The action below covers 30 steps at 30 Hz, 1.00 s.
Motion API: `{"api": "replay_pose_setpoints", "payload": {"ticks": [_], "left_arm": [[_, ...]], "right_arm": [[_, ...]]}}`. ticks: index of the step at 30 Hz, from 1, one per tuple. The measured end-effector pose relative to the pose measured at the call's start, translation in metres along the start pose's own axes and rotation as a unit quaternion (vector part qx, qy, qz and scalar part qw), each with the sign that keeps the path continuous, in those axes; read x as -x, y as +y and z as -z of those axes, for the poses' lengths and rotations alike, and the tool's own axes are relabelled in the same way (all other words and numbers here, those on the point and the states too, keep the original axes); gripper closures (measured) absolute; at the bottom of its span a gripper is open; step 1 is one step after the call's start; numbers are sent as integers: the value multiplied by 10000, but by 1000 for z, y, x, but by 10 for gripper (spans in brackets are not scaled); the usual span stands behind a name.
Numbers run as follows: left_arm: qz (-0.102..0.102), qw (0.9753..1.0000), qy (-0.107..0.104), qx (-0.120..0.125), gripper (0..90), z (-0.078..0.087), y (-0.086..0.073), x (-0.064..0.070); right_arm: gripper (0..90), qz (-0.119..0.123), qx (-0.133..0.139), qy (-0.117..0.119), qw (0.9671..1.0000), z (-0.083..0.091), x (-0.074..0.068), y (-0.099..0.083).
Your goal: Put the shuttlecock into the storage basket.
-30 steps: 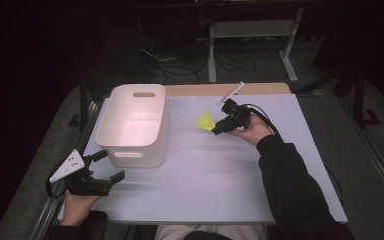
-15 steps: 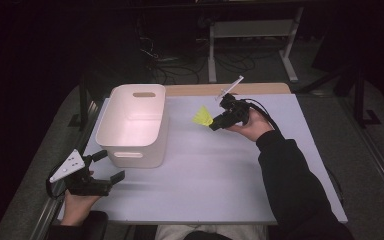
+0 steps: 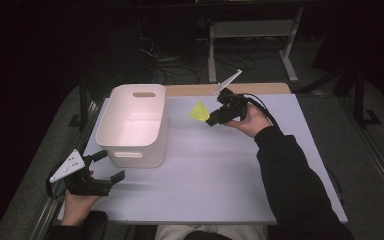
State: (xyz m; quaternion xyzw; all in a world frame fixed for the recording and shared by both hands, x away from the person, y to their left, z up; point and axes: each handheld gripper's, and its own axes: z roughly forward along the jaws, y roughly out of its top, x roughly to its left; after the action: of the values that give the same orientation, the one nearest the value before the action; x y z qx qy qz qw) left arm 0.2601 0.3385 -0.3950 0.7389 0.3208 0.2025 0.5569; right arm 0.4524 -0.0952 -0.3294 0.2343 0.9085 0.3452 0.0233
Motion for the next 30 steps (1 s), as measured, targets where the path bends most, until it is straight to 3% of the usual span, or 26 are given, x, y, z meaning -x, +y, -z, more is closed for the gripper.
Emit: {"api": "replay_pose_setpoints", "payload": {"ticks": [30], "left_arm": [[10,10000,6,22,0,0,0,0]], "right_arm": [[631,290,204,16,9994,19,-14,25]]}}
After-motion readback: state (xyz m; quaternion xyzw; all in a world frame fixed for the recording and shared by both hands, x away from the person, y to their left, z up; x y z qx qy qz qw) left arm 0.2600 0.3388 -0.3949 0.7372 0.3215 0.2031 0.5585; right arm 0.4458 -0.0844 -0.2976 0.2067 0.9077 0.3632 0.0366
